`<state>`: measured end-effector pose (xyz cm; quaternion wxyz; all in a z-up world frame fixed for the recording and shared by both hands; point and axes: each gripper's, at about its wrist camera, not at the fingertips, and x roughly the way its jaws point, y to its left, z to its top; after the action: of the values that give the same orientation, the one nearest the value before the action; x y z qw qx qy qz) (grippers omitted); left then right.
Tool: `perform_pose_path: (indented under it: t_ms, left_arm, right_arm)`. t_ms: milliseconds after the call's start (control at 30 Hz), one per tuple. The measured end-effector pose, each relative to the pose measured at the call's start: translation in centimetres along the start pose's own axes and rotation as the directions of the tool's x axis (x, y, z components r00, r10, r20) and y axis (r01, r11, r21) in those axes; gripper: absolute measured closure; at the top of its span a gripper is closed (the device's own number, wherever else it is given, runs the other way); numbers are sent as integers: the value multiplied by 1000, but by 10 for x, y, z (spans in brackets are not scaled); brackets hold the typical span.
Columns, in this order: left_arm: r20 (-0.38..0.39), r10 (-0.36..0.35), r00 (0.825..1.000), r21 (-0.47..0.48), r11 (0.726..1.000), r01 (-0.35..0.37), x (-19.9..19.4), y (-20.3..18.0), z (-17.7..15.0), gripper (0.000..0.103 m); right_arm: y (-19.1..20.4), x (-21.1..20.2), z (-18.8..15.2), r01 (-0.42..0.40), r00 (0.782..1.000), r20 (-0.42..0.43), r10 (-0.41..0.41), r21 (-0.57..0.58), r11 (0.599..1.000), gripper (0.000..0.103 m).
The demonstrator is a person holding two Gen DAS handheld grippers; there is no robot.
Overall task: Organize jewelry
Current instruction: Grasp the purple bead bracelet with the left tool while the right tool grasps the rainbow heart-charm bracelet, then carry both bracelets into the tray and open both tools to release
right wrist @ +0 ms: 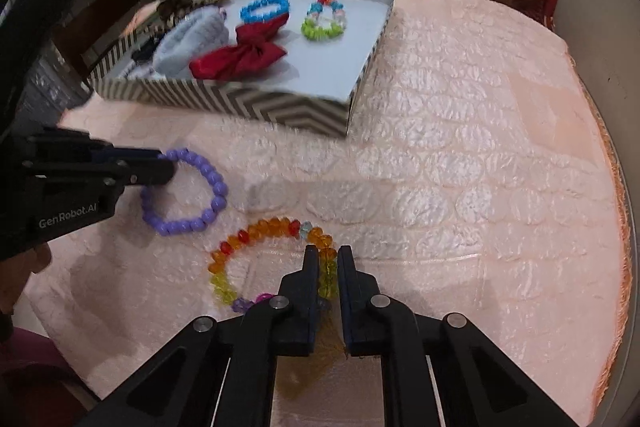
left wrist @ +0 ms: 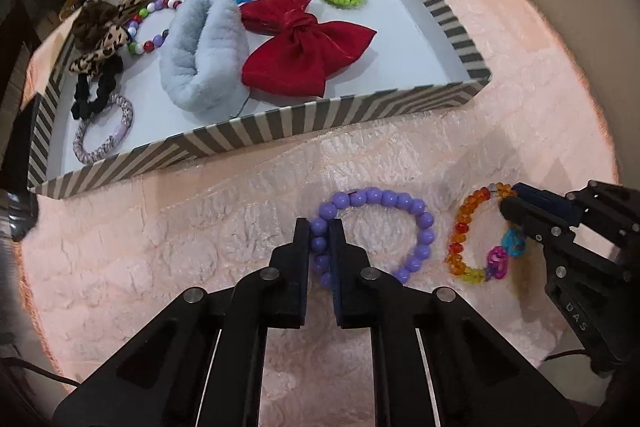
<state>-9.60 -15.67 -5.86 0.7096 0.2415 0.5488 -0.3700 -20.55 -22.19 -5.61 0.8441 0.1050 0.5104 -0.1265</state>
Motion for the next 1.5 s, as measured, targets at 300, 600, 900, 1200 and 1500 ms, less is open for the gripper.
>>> perform_pose_path:
  t_ms: [300,600,900,1200,1500]
  left_arm:
    - [60,-20,998,18,1000,19,-35,-1,7,95]
    - [131,-16,991,21,1000,13,-76,37,9,95]
    - [189,9,982,11,1000,-11,-107,53,16,95]
    - [226,44,973,-21,999,-41,-121,75,37,95]
    - [249,64,966,-73,996,-47,-125,94,73,95]
  right_arm:
    - [-1,-48,22,-54,994,93,50,47,997,94]
    - [5,-84,43,-30,984,173,27,18,999,94]
    - [13,-94,67,-41,975,218,41,-5,999,94]
    - [24,-85,98,-54,973,224,63,-46,997,94]
    - [28,-60,128,-90,977,186,100,-63,994,94]
